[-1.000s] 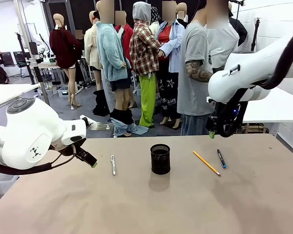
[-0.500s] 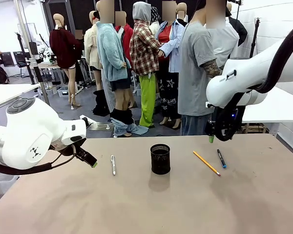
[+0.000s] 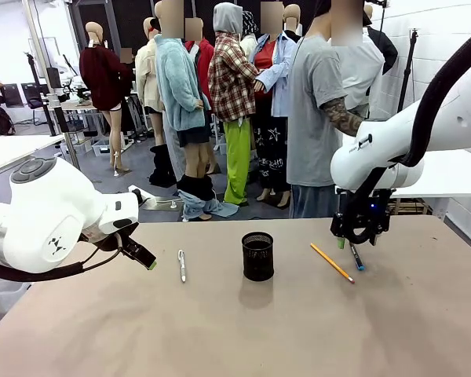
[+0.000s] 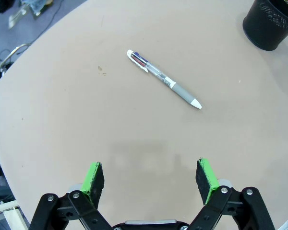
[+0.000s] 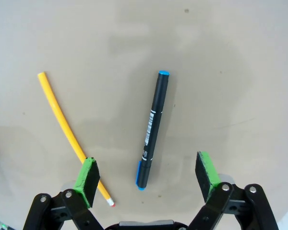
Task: Place the pens into the pen holder.
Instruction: Pick up a writing instrument from the table and place it into the Pen holder.
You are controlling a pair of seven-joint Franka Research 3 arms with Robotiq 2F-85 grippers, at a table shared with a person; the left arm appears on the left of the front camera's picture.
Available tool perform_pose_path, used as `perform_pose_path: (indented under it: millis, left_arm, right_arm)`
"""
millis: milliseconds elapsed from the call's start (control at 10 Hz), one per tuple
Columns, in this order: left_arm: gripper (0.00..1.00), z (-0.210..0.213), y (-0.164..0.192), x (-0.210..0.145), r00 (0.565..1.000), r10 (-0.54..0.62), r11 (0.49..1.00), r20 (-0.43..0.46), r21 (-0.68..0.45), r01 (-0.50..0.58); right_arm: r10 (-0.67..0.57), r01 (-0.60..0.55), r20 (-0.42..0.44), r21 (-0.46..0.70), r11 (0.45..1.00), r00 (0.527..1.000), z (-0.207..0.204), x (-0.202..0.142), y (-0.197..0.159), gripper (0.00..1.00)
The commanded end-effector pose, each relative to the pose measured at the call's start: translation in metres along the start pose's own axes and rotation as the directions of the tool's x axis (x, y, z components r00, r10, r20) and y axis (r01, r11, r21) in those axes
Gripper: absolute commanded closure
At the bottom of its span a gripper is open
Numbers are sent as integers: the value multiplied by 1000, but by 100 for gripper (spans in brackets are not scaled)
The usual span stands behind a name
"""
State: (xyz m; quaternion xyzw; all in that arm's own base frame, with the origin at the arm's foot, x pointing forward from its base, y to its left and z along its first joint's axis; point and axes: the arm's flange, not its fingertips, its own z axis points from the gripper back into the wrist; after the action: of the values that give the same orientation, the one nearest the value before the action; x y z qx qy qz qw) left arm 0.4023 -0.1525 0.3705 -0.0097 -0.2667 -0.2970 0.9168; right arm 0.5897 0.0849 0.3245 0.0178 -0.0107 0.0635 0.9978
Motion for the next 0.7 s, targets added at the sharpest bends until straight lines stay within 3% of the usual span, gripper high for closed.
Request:
perform_pose_path:
  millis: [0, 300, 600]
  left_arm:
    - [0, 1, 2, 0, 1000, 4, 1000, 2, 0, -4]
    - [0, 1, 2, 0, 1000, 4, 1000, 2, 0, -4]
    - [0, 1, 2, 0, 1000, 4, 1000, 2, 0, -4]
  right_arm:
    - [-60, 60, -1, -15, 998, 998, -14, 11, -7, 0]
    - [-92, 92, 9, -92, 991, 996, -23, 14, -2, 0]
    - [-76, 78, 18, -117, 990, 997, -24, 11, 3, 56]
